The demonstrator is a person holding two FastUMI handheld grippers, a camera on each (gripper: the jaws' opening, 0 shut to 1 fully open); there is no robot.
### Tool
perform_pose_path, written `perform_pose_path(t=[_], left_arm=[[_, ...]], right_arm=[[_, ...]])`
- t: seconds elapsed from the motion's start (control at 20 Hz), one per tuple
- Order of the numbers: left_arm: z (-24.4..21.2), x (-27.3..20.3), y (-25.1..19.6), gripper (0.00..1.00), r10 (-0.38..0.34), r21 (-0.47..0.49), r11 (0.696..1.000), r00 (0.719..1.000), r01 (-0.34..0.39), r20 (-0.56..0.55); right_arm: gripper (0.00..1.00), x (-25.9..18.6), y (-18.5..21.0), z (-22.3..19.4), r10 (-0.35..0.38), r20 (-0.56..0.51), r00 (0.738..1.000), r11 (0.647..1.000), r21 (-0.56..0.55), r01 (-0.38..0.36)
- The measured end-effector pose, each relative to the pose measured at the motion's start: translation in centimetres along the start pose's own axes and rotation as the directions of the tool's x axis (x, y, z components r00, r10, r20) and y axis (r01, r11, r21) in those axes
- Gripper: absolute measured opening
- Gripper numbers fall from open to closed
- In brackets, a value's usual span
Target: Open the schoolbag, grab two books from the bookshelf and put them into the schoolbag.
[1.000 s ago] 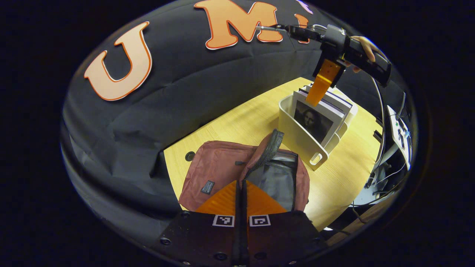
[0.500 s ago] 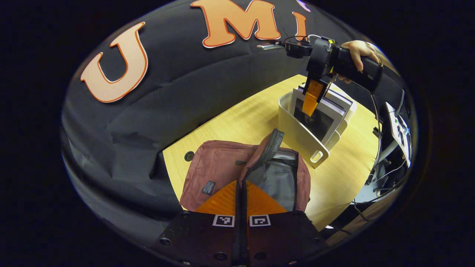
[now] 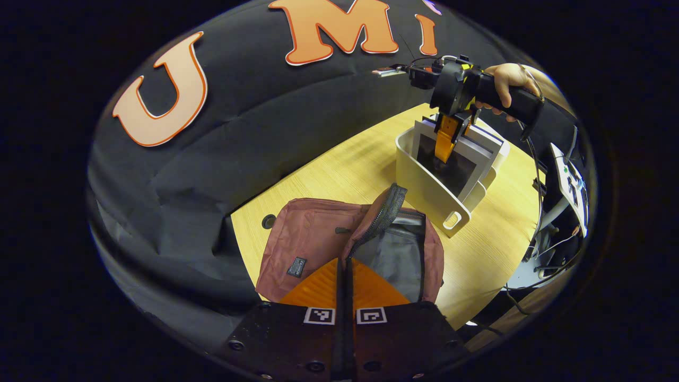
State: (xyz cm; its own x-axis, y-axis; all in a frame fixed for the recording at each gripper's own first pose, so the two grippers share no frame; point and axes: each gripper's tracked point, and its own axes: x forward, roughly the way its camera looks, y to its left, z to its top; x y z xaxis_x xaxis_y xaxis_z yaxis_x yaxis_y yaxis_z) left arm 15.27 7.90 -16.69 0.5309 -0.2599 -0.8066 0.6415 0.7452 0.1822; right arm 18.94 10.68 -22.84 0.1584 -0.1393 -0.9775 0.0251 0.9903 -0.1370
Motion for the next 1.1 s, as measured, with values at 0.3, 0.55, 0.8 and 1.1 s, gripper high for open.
perform_pose_path(t=[0.3,0.55,0.8,1.1], left_arm=[[-0.1,0.4,0.3,0.01,-0.001,-0.011,1.000,1.000,0.001,0.001],[-0.3,0.8,0.3,0.01,-0.007,-0.027,1.000,1.000,0.007,-0.003],[-0.6,1.5,0.6,0.01,-0.007,-0.039,0.999,1.000,0.007,-0.008],[-0.3,1.4,0.9,0.01,0.012,-0.050,0.999,1.000,-0.012,0.009]], right_arm=[[0.35,-6.6,0.2,1.7,0.037,0.101,0.994,0.999,0.003,-0.038],[0.34,-14.7,0.0,2.5,0.059,0.234,0.970,0.998,-0.010,-0.058],[0.34,-19.4,0.0,-0.8,0.123,0.330,0.936,0.991,0.002,-0.131],[0.33,-18.0,3.3,-5.7,0.332,0.390,0.859,0.914,0.092,-0.395]])
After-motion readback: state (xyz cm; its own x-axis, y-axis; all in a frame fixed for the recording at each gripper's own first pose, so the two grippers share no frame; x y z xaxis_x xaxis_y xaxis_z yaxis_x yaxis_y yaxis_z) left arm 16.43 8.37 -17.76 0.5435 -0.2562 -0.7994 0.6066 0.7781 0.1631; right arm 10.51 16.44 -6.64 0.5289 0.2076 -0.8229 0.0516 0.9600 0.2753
